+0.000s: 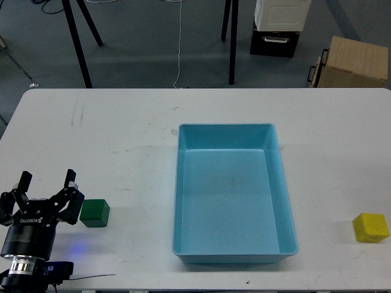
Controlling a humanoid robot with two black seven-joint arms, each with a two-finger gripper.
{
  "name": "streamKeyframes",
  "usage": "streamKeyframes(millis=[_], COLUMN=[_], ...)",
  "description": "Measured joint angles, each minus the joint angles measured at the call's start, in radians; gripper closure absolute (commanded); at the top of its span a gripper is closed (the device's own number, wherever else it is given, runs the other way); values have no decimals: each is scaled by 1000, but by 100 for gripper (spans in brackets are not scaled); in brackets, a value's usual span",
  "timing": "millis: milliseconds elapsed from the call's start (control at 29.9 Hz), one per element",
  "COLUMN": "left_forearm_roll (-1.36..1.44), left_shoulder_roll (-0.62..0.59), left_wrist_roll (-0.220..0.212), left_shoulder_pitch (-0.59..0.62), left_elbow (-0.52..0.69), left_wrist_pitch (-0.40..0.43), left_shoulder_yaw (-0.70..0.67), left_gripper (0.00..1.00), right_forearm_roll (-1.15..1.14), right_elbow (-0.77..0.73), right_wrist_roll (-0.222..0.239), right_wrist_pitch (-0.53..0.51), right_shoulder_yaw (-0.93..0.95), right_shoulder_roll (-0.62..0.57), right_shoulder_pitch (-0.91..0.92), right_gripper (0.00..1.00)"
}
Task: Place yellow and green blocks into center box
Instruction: 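Raise the right gripper and move it toward the yellow cube, then lower the right gripper onto the yellow cube and close it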
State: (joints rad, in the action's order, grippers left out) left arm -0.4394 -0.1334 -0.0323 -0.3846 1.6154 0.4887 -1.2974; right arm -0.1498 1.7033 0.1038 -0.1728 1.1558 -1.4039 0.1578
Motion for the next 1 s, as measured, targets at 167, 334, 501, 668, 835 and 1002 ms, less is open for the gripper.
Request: streamKeyframes(millis=[167, 334, 501, 668, 835, 1002], left_forearm_roll=[1, 1, 1, 1, 7, 8], left_shoulder_roll=[0, -1, -2, -2, 1, 0], left_wrist_roll=[0, 0, 0, 0, 0, 2], left_shoulder_pitch=[26, 34, 35, 33, 31, 26], left_elbow=[-29, -38, -40, -41, -44, -45], left_wrist_pitch=[0, 0, 0, 0, 0, 0], left_shoulder_yaw=[17, 19, 21, 29, 47, 52], left_gripper=[0, 0, 0, 0, 0, 0], right_forearm_roll=[-48, -113, -138, -185, -283, -400], right_elbow=[-18, -94, -128, -115, -92, -18], right_wrist_roll=[13, 14, 44, 131, 180, 204], right_wrist_pitch=[21, 35, 45, 25, 1, -14], right_shoulder_yaw=[-64, -222, -536, -997, -1448, -1782], right_shoulder_roll=[65, 214, 253, 219, 292, 395], right_shoulder_pitch=[5, 59, 362, 821, 1251, 1538], right_gripper=[0, 0, 0, 0, 0, 0])
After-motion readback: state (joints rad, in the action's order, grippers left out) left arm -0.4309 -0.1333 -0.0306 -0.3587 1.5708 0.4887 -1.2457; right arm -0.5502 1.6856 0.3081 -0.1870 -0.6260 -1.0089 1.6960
